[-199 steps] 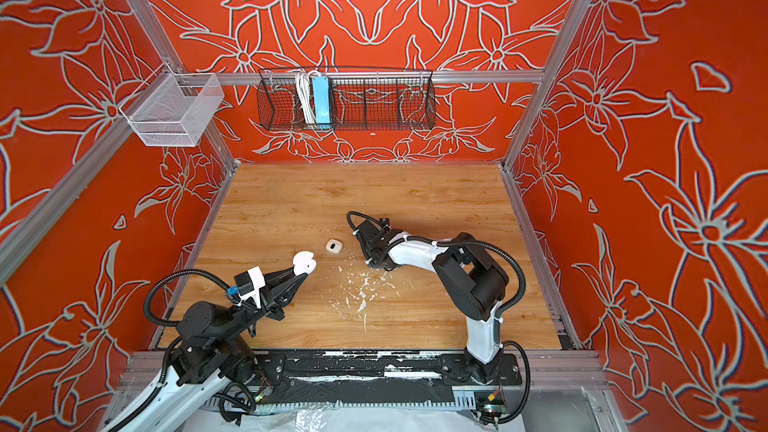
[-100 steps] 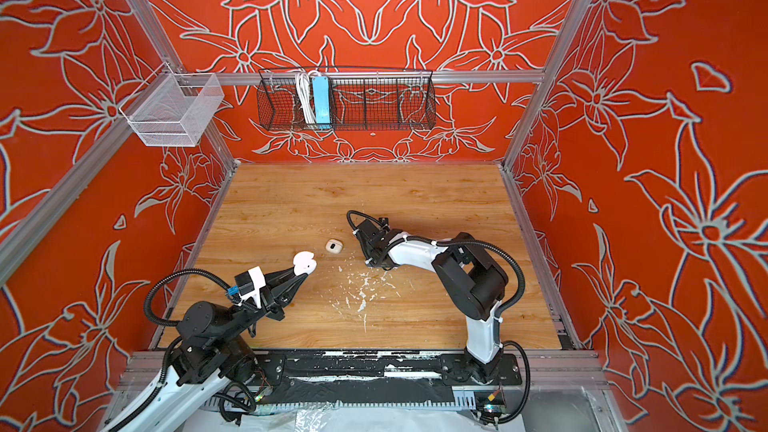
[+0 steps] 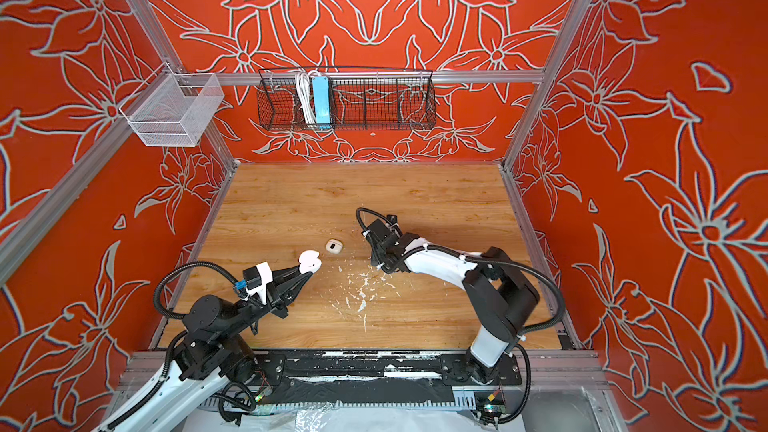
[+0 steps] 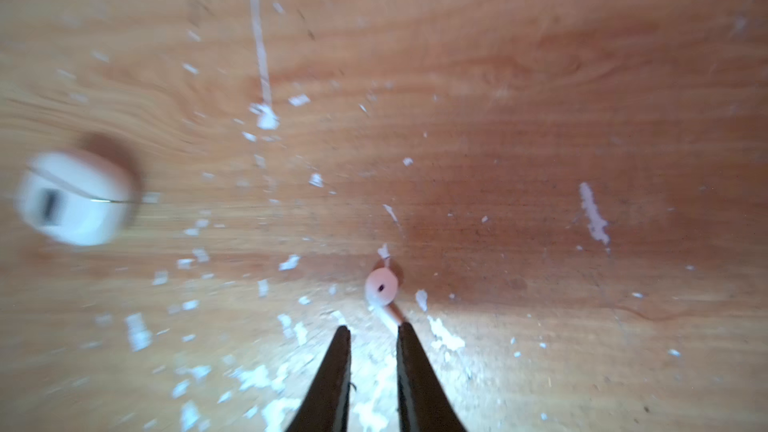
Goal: Insert the wireless bluetooth earbuds into the charging case
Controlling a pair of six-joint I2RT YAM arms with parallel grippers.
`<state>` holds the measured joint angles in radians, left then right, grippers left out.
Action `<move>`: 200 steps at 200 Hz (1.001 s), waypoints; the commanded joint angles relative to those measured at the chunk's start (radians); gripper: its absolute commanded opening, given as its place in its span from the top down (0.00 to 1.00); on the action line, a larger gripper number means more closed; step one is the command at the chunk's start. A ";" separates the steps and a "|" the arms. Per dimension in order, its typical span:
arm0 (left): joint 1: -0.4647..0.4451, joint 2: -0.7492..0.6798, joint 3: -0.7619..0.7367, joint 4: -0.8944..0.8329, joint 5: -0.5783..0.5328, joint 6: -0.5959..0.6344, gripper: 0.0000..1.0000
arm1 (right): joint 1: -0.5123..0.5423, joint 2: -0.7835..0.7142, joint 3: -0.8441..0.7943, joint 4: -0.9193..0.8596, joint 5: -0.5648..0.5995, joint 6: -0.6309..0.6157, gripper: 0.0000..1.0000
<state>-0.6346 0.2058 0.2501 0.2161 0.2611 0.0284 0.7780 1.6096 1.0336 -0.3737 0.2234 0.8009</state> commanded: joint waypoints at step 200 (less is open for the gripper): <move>0.006 0.358 0.067 0.426 0.146 -0.061 1.00 | 0.440 -0.574 0.020 0.401 0.227 -0.213 0.81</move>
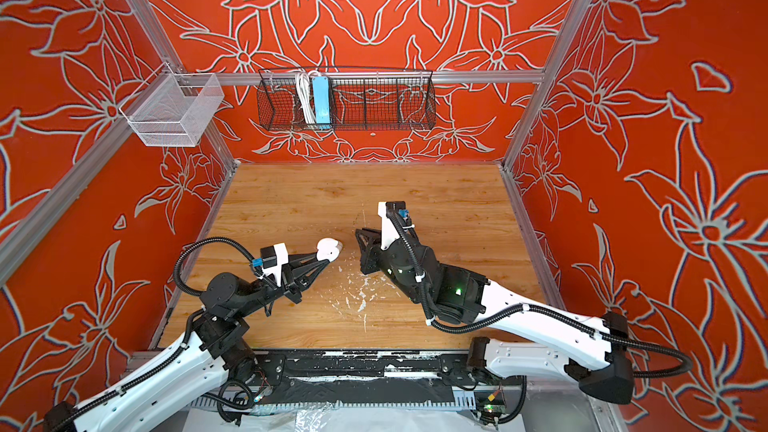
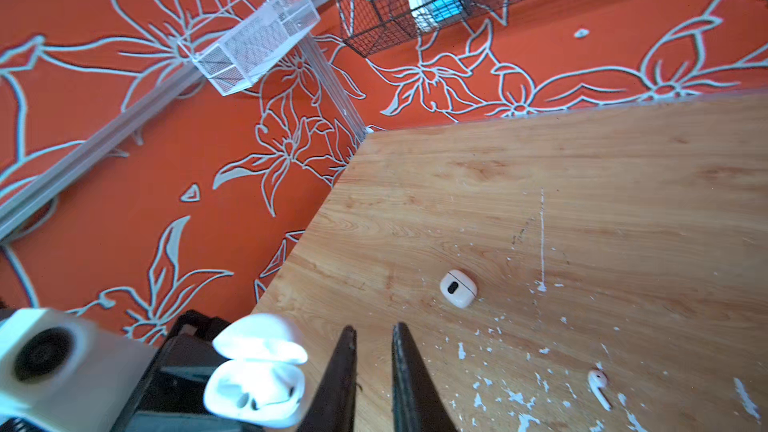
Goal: Insert the wireless bluetooth earbuds into the charging case
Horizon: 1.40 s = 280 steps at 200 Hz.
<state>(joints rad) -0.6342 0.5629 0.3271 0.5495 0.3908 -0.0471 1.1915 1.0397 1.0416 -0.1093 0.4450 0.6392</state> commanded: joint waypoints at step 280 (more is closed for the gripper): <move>0.159 -0.175 -0.051 -0.232 -0.166 -0.061 1.00 | -0.520 0.836 0.161 -0.458 -0.474 -0.176 0.55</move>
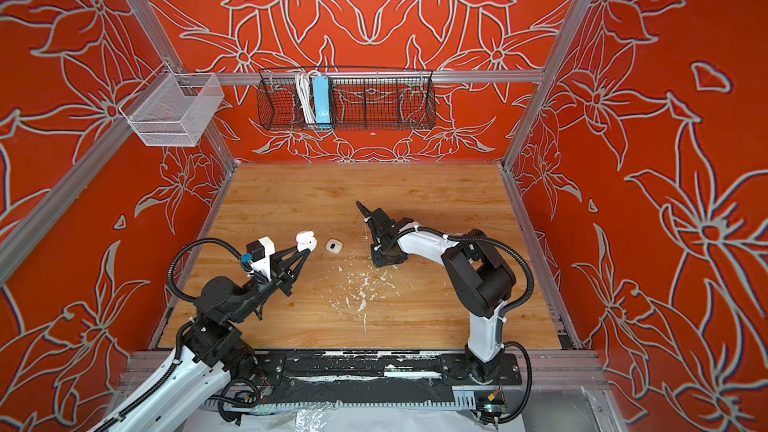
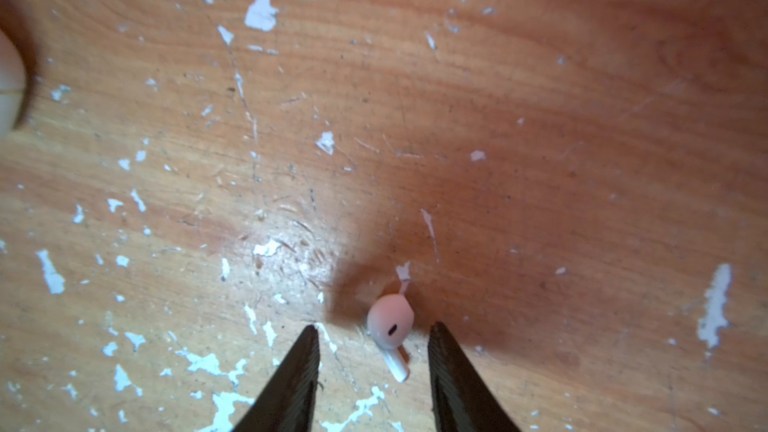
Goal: Insert the wireless bluetooth earbuds into the charging case
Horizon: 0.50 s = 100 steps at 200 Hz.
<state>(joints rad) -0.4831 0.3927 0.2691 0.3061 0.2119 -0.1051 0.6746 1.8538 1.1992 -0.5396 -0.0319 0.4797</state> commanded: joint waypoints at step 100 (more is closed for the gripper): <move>0.008 -0.019 0.016 0.010 0.031 -0.018 1.00 | -0.003 0.046 0.001 -0.081 0.173 0.014 0.72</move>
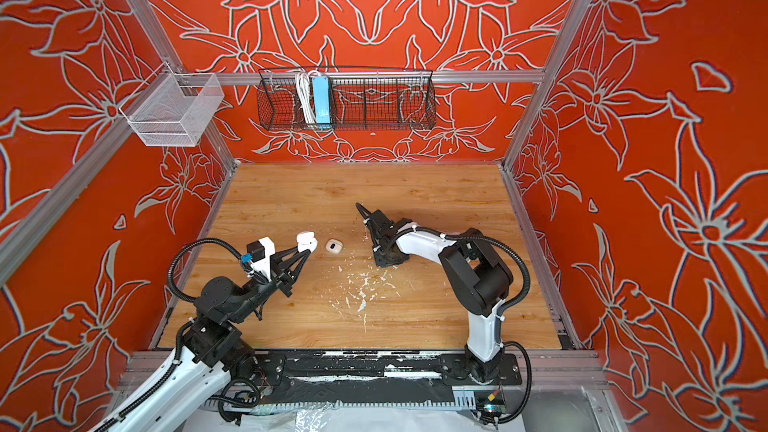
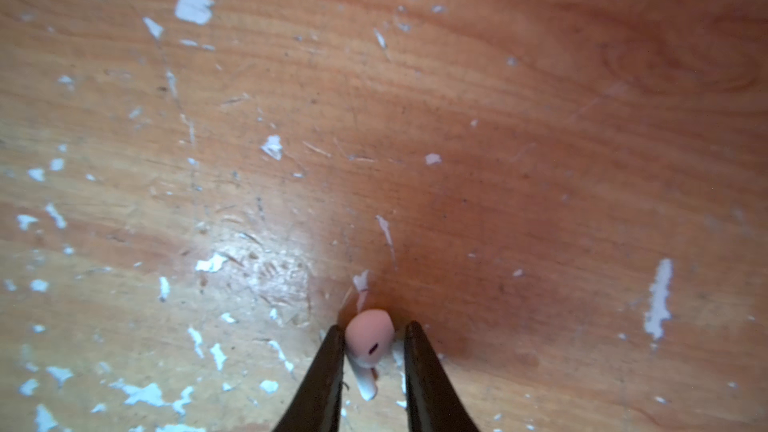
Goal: Insert the wireless bluetooth earbuds into the charging case
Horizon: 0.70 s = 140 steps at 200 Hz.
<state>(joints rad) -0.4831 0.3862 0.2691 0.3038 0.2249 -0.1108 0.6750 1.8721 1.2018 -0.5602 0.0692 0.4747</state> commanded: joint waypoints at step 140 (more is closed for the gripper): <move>0.008 -0.017 0.027 0.014 0.038 -0.029 1.00 | -0.003 0.003 -0.065 0.003 0.097 0.077 0.71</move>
<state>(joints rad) -0.4831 0.3824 0.2691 0.3042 0.2474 -0.1318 0.6750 1.8603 1.1763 -0.5323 0.1268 0.5167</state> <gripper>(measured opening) 0.201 0.290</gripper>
